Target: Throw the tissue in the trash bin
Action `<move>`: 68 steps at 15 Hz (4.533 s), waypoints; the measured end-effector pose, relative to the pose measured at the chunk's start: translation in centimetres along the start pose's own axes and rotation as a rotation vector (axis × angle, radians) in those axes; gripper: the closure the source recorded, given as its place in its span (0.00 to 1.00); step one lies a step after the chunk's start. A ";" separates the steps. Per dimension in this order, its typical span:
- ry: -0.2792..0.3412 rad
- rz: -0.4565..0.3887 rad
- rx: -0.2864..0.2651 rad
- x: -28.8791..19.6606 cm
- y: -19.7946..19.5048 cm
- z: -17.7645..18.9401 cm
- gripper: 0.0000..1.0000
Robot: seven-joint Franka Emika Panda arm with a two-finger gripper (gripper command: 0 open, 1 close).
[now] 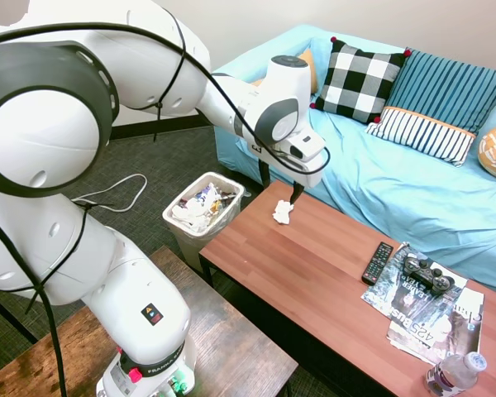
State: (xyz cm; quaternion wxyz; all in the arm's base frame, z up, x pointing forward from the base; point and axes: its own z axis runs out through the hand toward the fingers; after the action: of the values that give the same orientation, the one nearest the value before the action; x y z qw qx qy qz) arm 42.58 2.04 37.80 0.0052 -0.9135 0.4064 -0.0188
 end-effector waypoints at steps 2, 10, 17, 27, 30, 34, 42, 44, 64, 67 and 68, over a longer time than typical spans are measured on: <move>-0.002 -0.002 -0.003 0.0 -0.2 0.2 0.00; 0.022 -0.052 -0.027 0.7 -9.3 8.7 0.00; 0.045 -0.034 -0.088 2.9 -17.3 18.7 0.00; -0.002 -0.013 -0.137 3.9 -20.4 28.6 1.00; 0.000 -0.017 -0.125 4.3 -20.9 29.2 1.00; -0.005 -0.019 -0.114 4.1 -21.5 29.3 1.00; -0.023 -0.012 -0.141 3.9 -20.9 28.9 1.00; -0.024 -0.024 -0.131 3.2 -21.3 27.1 1.00; 0.029 -0.366 -0.121 -28.3 -36.1 29.2 0.00; 0.033 -0.350 -0.111 -27.6 -36.8 29.7 0.00; 0.038 -0.344 -0.112 -27.1 -36.9 29.8 0.00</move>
State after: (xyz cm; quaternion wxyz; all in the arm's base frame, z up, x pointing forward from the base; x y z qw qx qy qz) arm 53.01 46.74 8.08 -0.0567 -0.9679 0.2445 -0.0140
